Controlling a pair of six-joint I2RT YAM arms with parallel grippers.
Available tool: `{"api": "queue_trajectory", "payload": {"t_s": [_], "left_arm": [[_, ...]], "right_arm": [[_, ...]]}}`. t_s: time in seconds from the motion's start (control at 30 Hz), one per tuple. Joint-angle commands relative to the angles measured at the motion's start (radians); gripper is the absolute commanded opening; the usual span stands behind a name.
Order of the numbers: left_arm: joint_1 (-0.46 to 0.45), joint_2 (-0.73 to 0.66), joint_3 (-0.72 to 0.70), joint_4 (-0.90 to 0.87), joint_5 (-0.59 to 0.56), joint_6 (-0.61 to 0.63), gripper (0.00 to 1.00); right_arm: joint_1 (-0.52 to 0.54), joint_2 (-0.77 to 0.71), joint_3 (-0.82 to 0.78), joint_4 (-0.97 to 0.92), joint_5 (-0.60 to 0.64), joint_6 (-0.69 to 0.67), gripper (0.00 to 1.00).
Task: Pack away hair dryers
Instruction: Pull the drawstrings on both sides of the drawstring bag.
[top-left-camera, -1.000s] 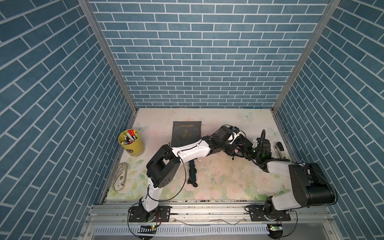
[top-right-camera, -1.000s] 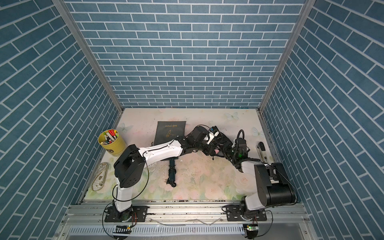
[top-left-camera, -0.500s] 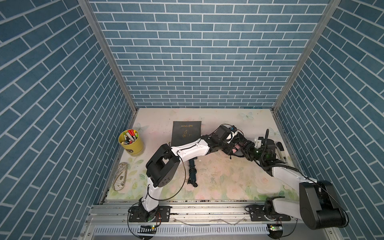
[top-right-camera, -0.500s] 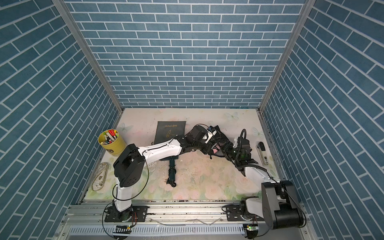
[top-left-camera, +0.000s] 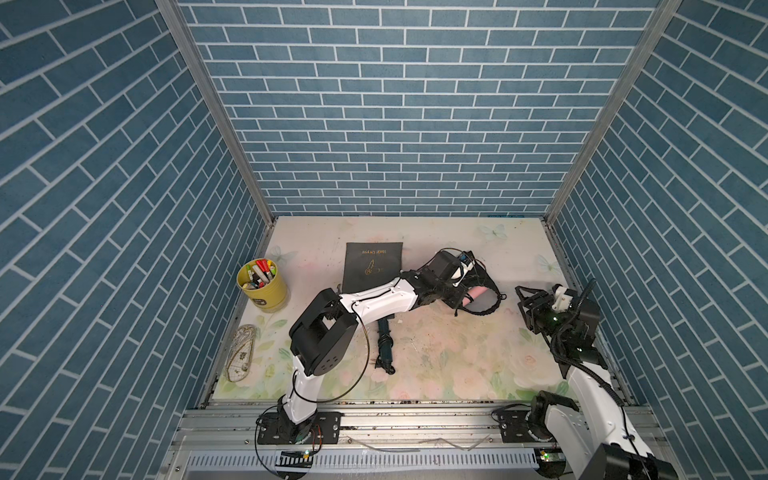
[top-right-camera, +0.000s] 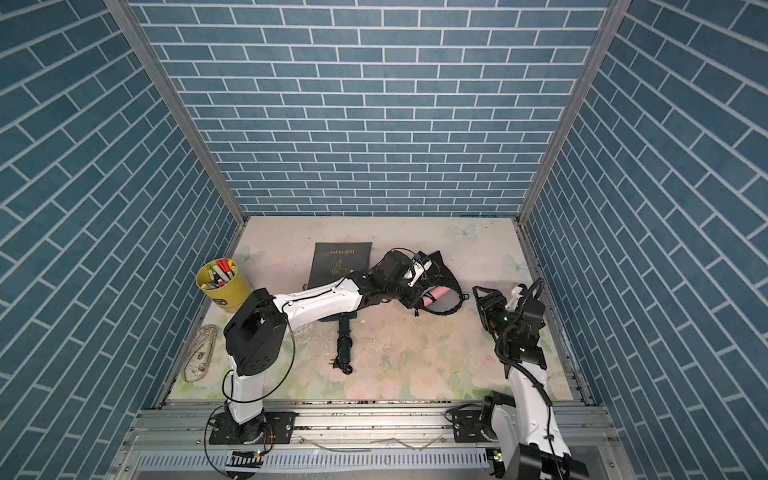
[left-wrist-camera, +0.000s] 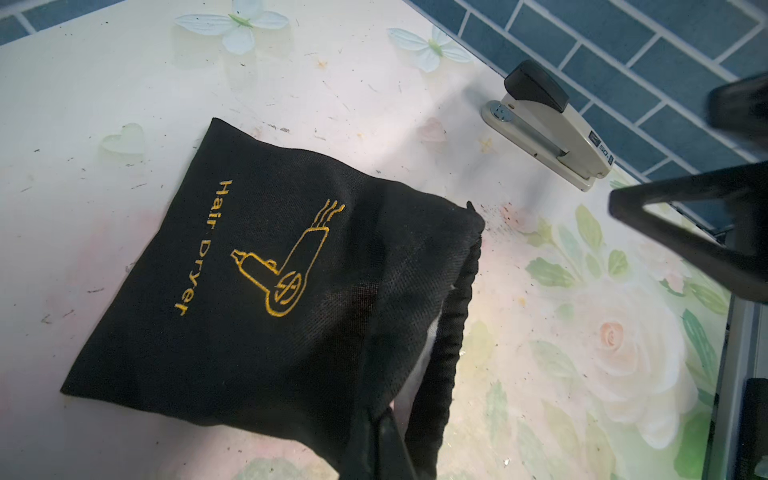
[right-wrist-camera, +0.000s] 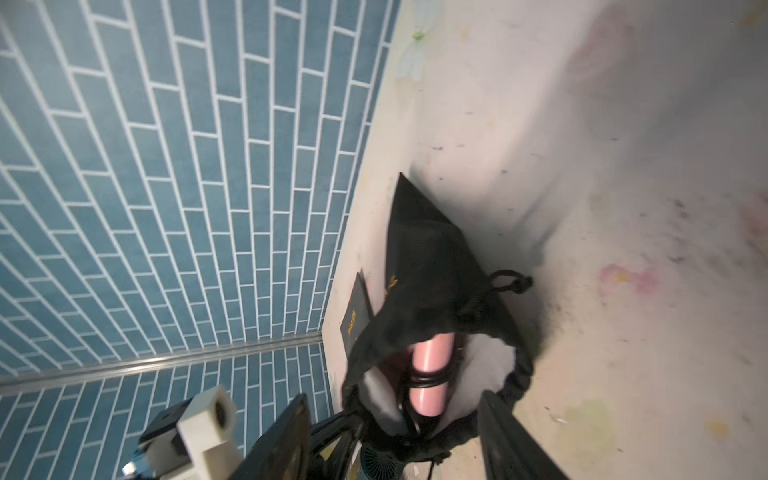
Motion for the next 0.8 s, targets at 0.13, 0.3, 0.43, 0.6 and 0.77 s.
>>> {"api": "queue_trajectory", "payload": {"t_s": [0.13,0.3,0.43,0.6,0.77], "left_arm": [[0.007,-0.055,-0.036,0.045,0.017,-0.001,0.00],[0.004,-0.054,-0.038,0.053,0.030,-0.004,0.00],[0.003,-0.056,-0.042,0.063,0.037,-0.004,0.00],[0.002,-0.057,-0.044,0.073,0.043,-0.004,0.00],[0.002,-0.058,-0.047,0.081,0.051,-0.004,0.00]], "right_arm": [[-0.060,0.250,-0.042,0.250,-0.126,0.120,0.64],[-0.059,0.404,-0.041,0.422,-0.152,0.195,0.62],[-0.058,0.473,-0.022,0.475,-0.151,0.227,0.62],[-0.043,0.513,0.011,0.485,-0.139,0.242,0.63],[-0.003,0.569,0.054,0.484,-0.110,0.242,0.62]]}}
